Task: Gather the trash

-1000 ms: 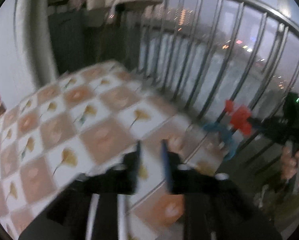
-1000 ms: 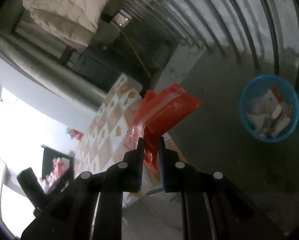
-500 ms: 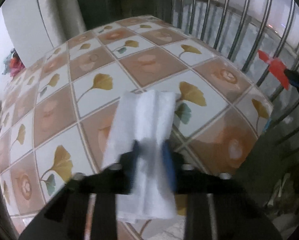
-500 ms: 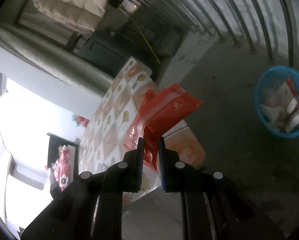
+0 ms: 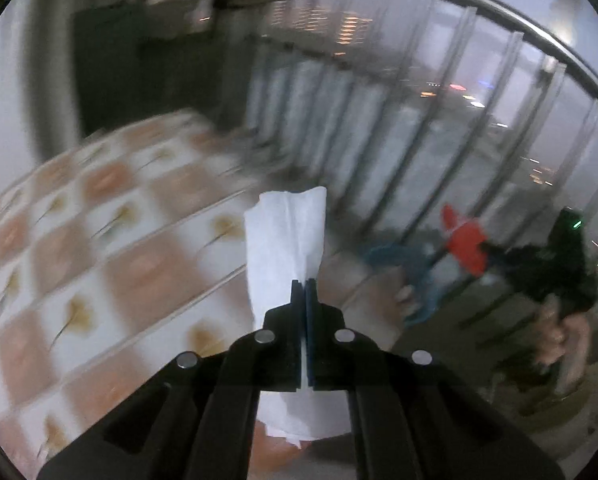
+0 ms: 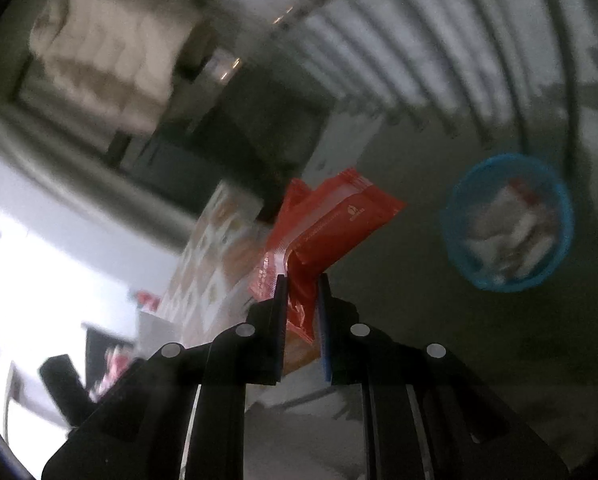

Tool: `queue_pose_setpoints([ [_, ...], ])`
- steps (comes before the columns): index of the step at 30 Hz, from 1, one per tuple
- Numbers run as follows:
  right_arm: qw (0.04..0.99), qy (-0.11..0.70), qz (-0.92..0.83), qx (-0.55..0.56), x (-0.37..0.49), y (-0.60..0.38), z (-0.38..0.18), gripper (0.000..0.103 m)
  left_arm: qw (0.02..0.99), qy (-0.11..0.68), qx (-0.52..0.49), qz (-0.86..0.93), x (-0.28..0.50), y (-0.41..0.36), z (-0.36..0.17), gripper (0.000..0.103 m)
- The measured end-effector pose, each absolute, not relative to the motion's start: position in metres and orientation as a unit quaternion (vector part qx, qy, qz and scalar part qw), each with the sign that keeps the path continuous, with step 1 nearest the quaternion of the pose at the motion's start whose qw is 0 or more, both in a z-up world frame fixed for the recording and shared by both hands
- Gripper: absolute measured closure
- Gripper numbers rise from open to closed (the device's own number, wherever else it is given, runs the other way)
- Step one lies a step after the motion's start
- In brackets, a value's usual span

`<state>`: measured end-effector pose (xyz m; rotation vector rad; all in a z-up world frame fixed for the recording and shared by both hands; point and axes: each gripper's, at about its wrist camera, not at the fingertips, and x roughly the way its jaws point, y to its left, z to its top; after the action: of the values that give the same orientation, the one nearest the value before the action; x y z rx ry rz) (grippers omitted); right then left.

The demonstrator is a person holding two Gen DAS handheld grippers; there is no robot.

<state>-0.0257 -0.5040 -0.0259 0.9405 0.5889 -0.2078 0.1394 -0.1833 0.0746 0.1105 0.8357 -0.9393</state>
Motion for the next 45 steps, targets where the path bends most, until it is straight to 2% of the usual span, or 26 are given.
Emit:
queue_pose_setpoints([
  [5,0.825,0.266,-0.168,0.469,-0.06,-0.54,-0.045,0.09,0.748,0.394,0.071,-0.528,0.134,-0.292,0.076,0.102],
  [12,0.778,0.296,-0.219,0.508,-0.064,-0.579,-0.1,0.09,0.645,0.49,0.132,-0.571,0.129,-0.453,0.002,0.102],
  [19,0.745,0.314,-0.254,0.531,-0.047,-0.622,-0.148,0.087,0.608,0.527,0.158,-0.572,0.116,-0.549,-0.06,0.101],
  [21,0.737,0.32,-0.264,0.534,-0.038,-0.636,-0.166,0.084,0.599,0.531,0.166,-0.576,0.114,-0.572,-0.078,0.083],
  [22,0.735,0.322,-0.261,0.537,-0.035,-0.641,-0.176,0.079,0.594,0.537,0.168,-0.575,0.116,-0.579,-0.084,0.059],
  [23,0.729,0.329,-0.261,0.54,-0.03,-0.648,-0.187,0.075,0.593,0.542,0.17,-0.57,0.118,-0.586,-0.093,0.045],
  [24,0.718,0.345,-0.268,0.541,-0.025,-0.654,-0.201,0.066,0.601,0.541,0.169,-0.563,0.118,-0.59,-0.097,0.045],
  [29,0.685,0.374,-0.281,0.559,-0.029,-0.66,-0.232,0.056,0.605,0.552,0.138,-0.557,0.122,-0.58,-0.088,0.042],
  [31,0.694,0.355,-0.291,0.554,-0.042,-0.653,-0.225,0.047,0.614,0.532,0.137,-0.567,0.122,-0.571,-0.075,0.038],
  [38,0.703,0.318,-0.308,0.556,-0.071,-0.642,-0.202,0.045,0.64,0.481,0.122,-0.586,0.125,-0.51,-0.011,0.028],
  [42,0.753,0.305,-0.3,0.5,-0.076,-0.622,-0.155,0.044,0.683,0.426,0.116,-0.582,0.132,-0.436,0.037,0.021],
  [45,0.785,0.301,-0.285,0.46,-0.071,-0.6,-0.121,0.04,0.728,0.386,0.1,-0.558,0.135,-0.366,0.068,0.012],
])
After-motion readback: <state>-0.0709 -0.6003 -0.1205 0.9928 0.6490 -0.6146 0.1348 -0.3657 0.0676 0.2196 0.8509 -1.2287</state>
